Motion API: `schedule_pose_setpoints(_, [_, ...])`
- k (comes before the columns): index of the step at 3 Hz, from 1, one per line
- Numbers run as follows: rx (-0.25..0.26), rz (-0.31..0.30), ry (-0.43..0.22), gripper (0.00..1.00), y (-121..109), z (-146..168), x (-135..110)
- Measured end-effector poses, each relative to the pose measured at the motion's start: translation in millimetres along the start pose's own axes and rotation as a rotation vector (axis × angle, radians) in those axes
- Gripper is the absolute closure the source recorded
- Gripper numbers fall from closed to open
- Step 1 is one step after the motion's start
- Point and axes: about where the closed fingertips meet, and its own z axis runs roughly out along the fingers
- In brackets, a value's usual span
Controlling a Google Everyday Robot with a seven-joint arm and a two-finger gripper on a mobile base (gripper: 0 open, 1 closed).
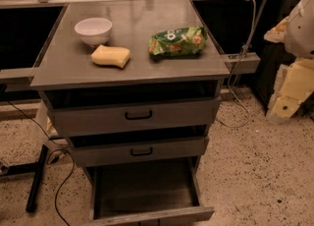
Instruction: Close bottom drawer
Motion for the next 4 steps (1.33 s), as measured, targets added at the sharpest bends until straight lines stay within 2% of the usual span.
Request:
schedule_pose_setpoints(1, [0.000, 0.000, 0.000, 0.00, 0, 0, 0])
schedule_pose_setpoints(2, [-0.023, -0.035, -0.027, 0.00, 12, 17, -5])
schedule_pose_setpoints(3, [-0.039, -0.090, -0.082, 0.00, 37, 42, -10])
schedule_pose_setpoints(4, [-0.048, -0.140, -0.151, 0.00, 69, 92, -11])
